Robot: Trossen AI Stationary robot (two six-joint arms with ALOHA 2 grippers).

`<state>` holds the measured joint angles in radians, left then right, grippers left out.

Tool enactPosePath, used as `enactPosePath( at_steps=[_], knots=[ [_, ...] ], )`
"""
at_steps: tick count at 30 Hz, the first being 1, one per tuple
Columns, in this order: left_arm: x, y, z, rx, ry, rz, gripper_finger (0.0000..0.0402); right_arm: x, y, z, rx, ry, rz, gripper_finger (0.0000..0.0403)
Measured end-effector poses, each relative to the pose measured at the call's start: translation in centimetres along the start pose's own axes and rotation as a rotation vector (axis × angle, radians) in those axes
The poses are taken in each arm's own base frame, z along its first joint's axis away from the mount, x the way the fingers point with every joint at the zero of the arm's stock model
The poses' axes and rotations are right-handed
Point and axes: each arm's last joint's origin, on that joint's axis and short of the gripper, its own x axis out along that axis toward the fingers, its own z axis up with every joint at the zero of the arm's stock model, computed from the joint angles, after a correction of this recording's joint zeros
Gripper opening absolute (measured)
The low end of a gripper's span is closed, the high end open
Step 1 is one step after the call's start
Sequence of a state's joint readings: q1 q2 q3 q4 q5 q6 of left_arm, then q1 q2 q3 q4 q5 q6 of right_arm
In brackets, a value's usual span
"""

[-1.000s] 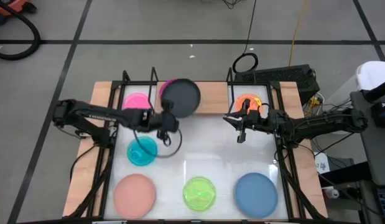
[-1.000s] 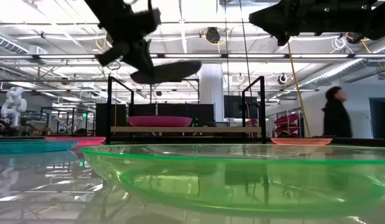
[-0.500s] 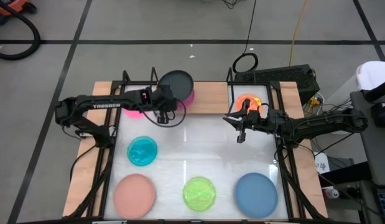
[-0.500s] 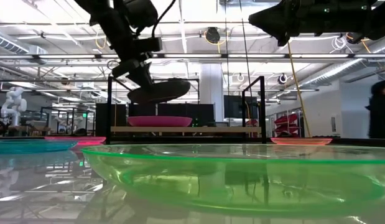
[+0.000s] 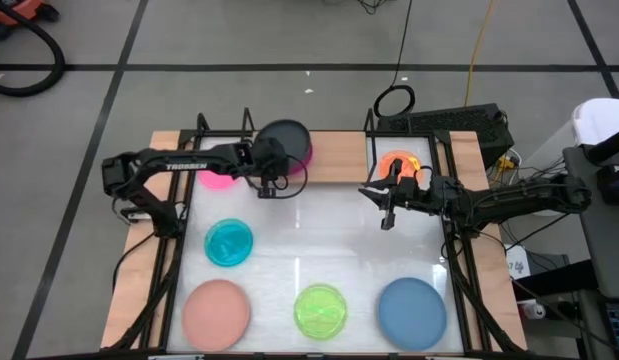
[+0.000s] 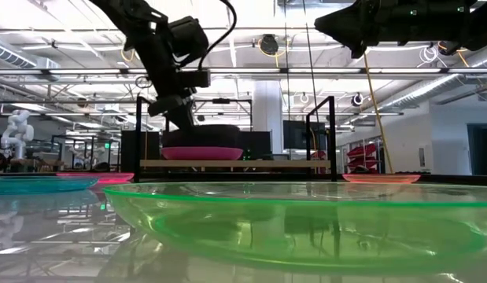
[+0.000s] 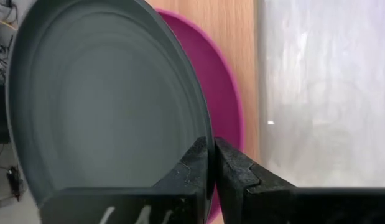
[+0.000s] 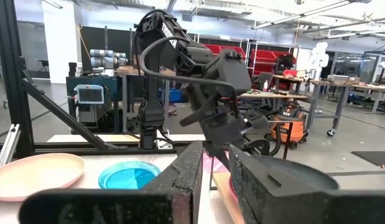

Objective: Place and stack plates onto a shelf
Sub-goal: Stack the black plate on top of the pink plate on the shelf

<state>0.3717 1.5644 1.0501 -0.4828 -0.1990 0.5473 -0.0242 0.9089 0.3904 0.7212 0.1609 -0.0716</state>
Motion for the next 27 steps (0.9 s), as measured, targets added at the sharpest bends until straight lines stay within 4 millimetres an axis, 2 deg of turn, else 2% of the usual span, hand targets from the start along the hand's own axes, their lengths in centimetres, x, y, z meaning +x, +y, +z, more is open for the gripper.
enactPosePath(
  at_steps=[4, 18, 27],
  knots=[
    [0.47, -0.04, 0.14, -0.004, -0.004, 0.002, 0.0036, 0.00, -0.01, -0.01, -0.002, 0.001, -0.001, 0.0061],
    [0.60, -0.12, 0.03, -0.032, 0.010, -0.005, 0.0046, 0.01, -0.10, -0.20, -0.005, 0.021, -0.027, 0.0061],
    [0.58, -0.28, -0.06, -0.027, 0.024, -0.012, 0.0119, 0.00, -0.10, -0.21, -0.004, 0.021, -0.027, 0.0061]
  ],
)
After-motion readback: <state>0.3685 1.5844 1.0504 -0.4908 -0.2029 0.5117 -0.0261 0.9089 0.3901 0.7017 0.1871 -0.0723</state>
